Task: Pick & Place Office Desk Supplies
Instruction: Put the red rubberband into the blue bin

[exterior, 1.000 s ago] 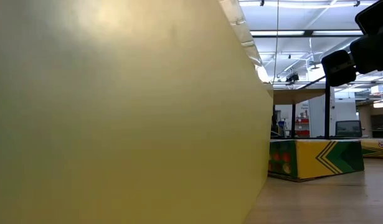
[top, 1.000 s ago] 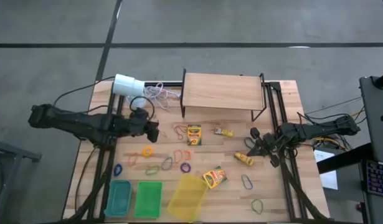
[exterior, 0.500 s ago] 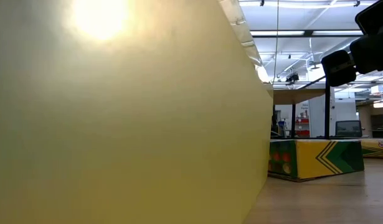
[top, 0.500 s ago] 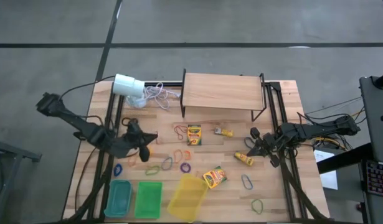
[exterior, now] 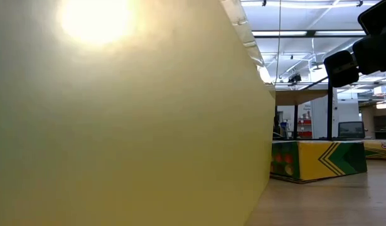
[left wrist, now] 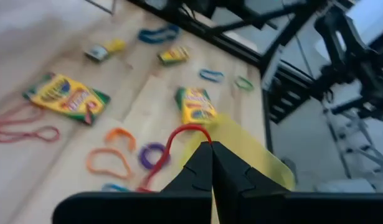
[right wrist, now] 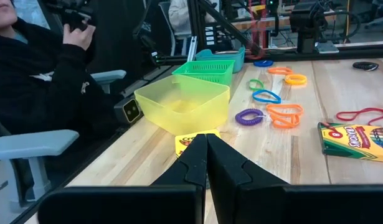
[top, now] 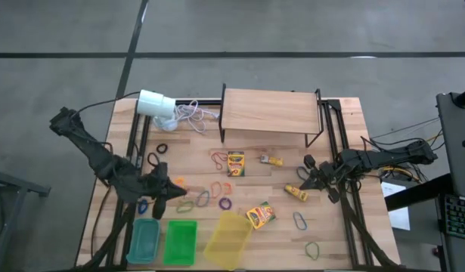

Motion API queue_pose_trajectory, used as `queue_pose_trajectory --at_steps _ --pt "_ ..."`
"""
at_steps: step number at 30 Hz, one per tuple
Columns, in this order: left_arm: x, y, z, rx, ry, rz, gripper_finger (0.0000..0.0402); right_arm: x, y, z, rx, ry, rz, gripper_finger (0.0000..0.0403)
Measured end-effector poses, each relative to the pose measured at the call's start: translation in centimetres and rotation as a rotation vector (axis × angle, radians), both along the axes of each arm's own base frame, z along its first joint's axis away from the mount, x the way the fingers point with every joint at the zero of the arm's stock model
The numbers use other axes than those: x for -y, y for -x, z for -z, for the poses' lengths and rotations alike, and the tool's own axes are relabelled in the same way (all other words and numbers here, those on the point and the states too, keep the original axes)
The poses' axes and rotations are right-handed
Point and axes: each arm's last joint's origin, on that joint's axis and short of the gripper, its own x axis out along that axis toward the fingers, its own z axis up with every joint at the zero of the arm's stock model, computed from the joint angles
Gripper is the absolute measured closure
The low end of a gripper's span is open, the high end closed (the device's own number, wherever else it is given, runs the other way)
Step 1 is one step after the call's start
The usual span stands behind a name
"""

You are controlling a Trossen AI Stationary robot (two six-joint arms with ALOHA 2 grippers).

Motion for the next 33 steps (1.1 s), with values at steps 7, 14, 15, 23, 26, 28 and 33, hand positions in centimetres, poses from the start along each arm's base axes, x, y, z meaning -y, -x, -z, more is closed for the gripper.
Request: queue_pose_trajectory --at_steps 7,14,15,23,26,28,33 --pt "0.5 1.5 -1.8 -0.105 0.097 0.017 0.0401 0.0 0.0 0.0 0.000 0.000 0.000 0.0394" --pt "0.7 2.3 -2.9 -0.234 0.273 0.045 0.0401 0.0 0.0 0.0 0.000 0.000 0.000 0.0394" --pt "0.8 2.4 -2.8 -0.265 0.308 0.054 0.0401 0.0 0.0 0.0 0.000 0.000 0.000 0.0394" --pt "1.3 3.0 -2.3 -0.543 0.626 0.020 0.0401 0.0 0.0 0.0 0.000 0.000 0.000 0.0394" --pt "1.6 3.3 -2.4 -0.614 0.698 0.024 0.0401 0.0 0.0 0.0 0.000 0.000 0.000 0.0394" --pt "1.7 3.4 -2.7 -0.638 0.731 0.031 0.0401 0.0 0.0 0.0 0.000 0.000 0.000 0.0394" --pt "2.5 4.4 -2.7 -0.720 0.822 -0.023 0.0401 0.0 0.0 0.0 0.000 0.000 0.000 0.0394"
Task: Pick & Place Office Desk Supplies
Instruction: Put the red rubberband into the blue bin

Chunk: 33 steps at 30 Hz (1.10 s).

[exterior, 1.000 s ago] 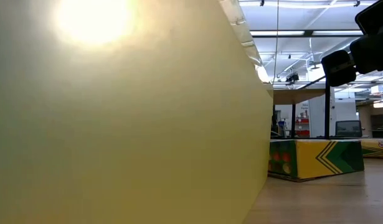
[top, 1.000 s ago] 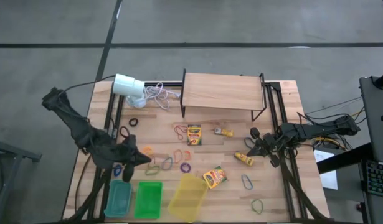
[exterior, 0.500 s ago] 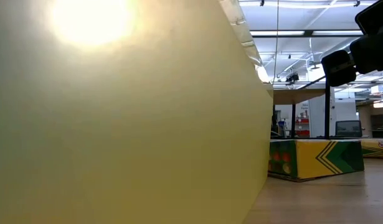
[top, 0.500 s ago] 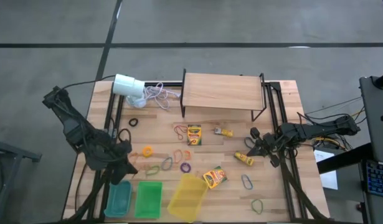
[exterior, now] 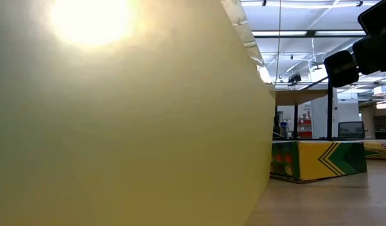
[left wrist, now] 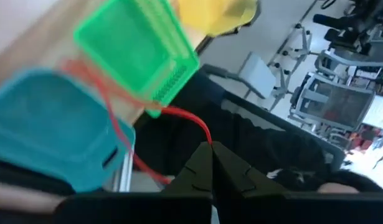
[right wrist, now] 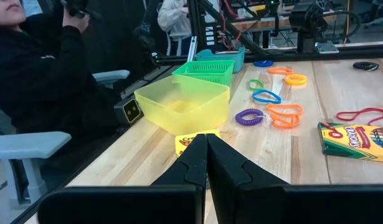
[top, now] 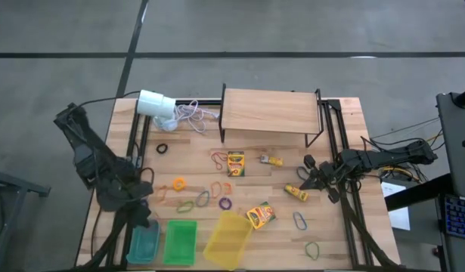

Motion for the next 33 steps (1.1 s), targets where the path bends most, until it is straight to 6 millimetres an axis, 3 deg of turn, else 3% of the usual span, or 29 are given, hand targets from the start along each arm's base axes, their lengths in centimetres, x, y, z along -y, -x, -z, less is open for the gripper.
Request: queue_pose_trajectory --at_steps 8,25,33 --pt "1.1 1.6 1.4 -0.172 0.040 -0.056 0.0401 0.0 0.0 0.0 0.000 0.000 0.000 0.0394" --pt "1.4 2.0 4.5 -0.263 0.002 -0.093 0.0399 0.0 0.0 0.0 0.000 0.000 0.000 0.0394" --pt "1.8 1.7 5.8 -0.268 0.063 -0.143 0.0393 0.0 0.0 0.0 0.000 0.000 0.000 0.0394"
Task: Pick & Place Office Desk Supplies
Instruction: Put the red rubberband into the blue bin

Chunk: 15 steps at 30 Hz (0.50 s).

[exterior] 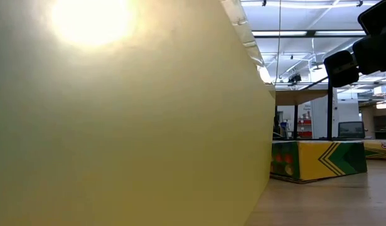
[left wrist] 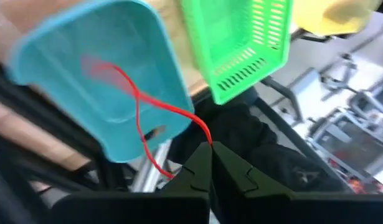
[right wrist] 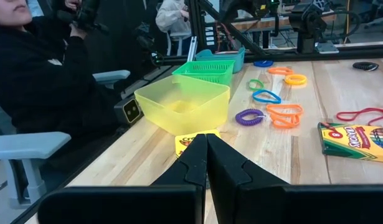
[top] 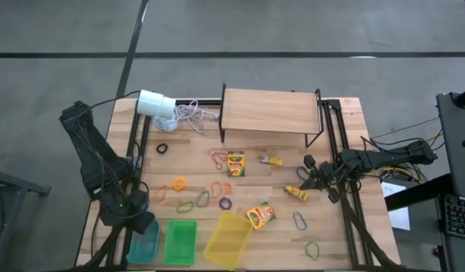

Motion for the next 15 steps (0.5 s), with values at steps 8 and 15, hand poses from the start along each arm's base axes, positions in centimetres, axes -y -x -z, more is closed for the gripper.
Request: queue_pose_trajectory --at_steps 8,15 --pt "0.0 0.0 1.2 0.020 -0.013 0.003 0.0392 0.0 0.0 0.0 0.000 0.000 0.000 0.0394" --pt "-0.1 -0.1 1.2 0.101 -0.073 0.029 0.0391 0.0 0.0 0.0 0.000 0.000 0.000 0.0394"
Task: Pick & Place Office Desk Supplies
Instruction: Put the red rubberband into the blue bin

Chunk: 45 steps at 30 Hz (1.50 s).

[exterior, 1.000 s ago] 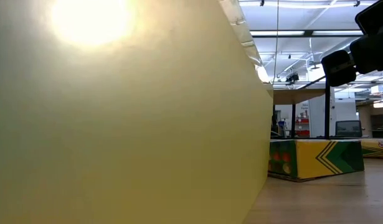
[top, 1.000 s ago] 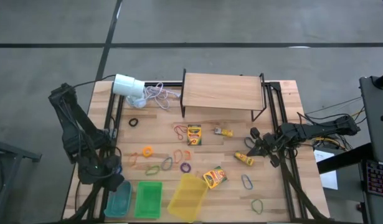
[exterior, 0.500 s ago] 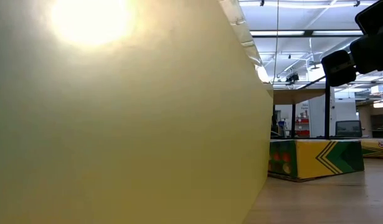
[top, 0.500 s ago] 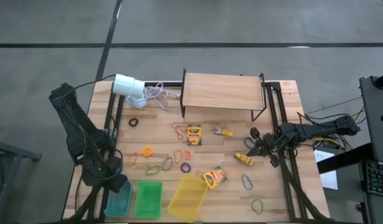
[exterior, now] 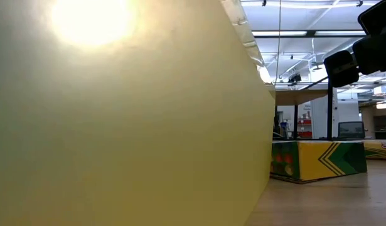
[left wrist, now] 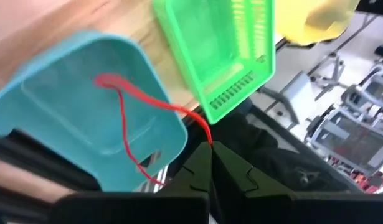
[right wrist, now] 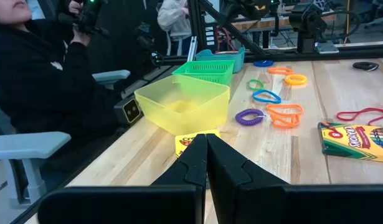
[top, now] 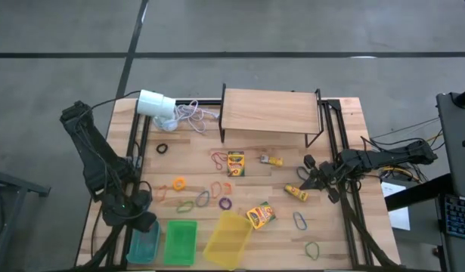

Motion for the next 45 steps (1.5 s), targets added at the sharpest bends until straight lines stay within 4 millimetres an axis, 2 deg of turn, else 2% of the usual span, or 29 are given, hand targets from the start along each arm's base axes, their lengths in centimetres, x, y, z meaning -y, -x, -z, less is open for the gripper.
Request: queue_pose_trajectory --at_steps 20,28,35,45 --pt "0.0 0.0 0.1 0.061 -0.056 0.043 0.0391 0.0 0.0 0.0 0.000 0.000 0.000 0.0394" --pt "0.3 0.0 0.8 -0.006 -0.084 0.030 0.0391 0.0 0.0 0.0 0.000 0.000 0.000 0.0394" --pt "1.3 0.3 2.2 -0.162 -0.106 0.041 0.0391 0.0 0.0 0.0 0.000 0.000 0.000 0.0394" --pt "2.0 0.2 3.6 -0.228 -0.179 0.107 0.0391 0.0 0.0 0.0 0.000 0.000 0.000 0.0394"
